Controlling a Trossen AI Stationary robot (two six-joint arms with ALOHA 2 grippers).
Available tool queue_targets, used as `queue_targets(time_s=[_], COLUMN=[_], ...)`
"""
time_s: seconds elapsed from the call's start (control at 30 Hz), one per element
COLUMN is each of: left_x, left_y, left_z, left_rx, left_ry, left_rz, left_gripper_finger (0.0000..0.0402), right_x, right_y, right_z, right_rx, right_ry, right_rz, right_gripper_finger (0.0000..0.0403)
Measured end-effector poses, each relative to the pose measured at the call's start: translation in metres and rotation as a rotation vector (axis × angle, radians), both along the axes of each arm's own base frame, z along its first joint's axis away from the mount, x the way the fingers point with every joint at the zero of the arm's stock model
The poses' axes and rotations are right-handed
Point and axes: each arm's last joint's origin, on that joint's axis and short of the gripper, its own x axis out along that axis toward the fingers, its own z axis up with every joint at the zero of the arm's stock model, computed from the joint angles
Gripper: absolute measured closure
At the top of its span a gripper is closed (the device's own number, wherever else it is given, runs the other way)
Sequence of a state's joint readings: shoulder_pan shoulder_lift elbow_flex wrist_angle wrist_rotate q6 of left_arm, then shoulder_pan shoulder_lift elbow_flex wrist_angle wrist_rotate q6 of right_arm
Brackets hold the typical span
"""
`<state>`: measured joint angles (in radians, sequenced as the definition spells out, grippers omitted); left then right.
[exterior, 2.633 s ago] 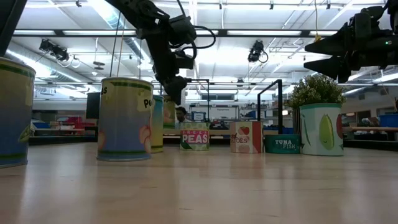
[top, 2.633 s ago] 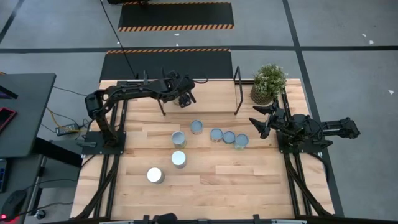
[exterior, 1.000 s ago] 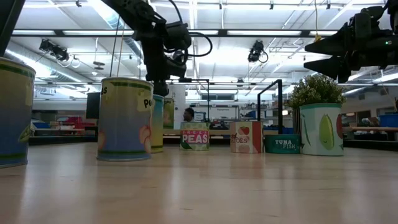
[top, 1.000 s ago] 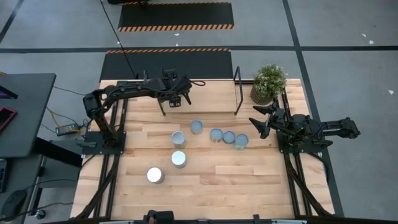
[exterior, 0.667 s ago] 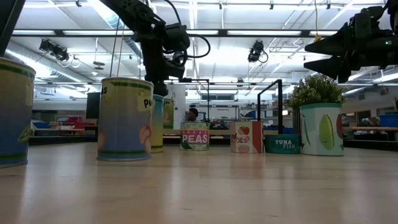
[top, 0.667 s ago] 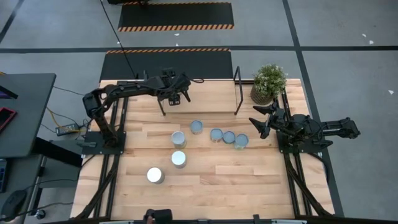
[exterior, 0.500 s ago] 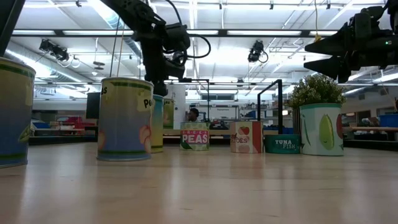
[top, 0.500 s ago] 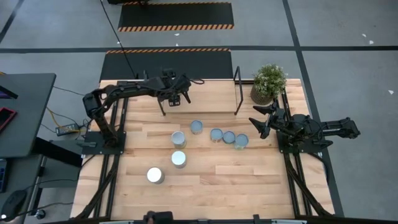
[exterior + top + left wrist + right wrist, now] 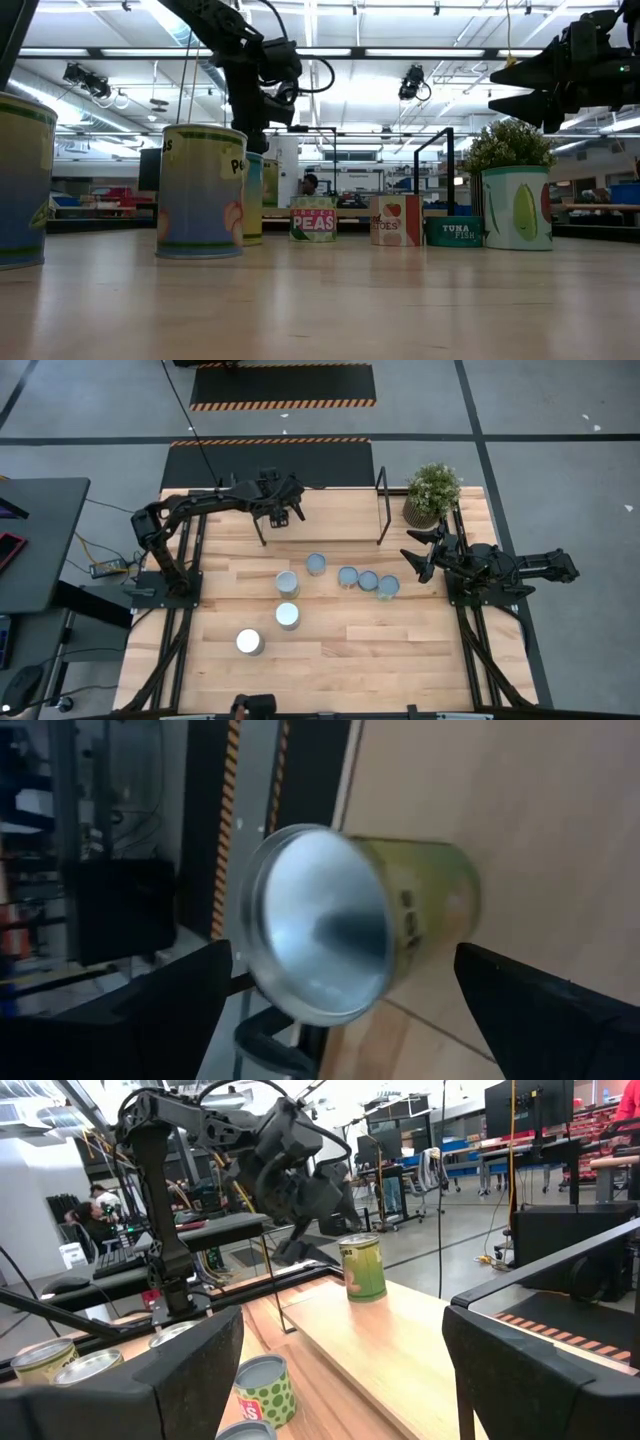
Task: Pick and place cans onto a shelf
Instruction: Put the canned peas on the shelf
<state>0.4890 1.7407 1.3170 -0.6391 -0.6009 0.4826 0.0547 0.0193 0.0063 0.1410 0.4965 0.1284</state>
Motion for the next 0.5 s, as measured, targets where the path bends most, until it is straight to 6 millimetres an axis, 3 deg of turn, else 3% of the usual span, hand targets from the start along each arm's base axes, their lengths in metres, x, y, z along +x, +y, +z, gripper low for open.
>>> queue_targets(time_s=[0.5], left_x=[0.0014], left_y=[-0.003], left_z=[0.0005], left_rx=[-0.005], left_ry=[0.004], left_rz=[-0.022], left_gripper_finger=[0.0014], right_x=[0.0], right_y=[0.0], right_z=[-0.0001], right_rx=[0.0], right_ry=[0.001], right_rz=[0.0], right_gripper_finger=[0.0053])
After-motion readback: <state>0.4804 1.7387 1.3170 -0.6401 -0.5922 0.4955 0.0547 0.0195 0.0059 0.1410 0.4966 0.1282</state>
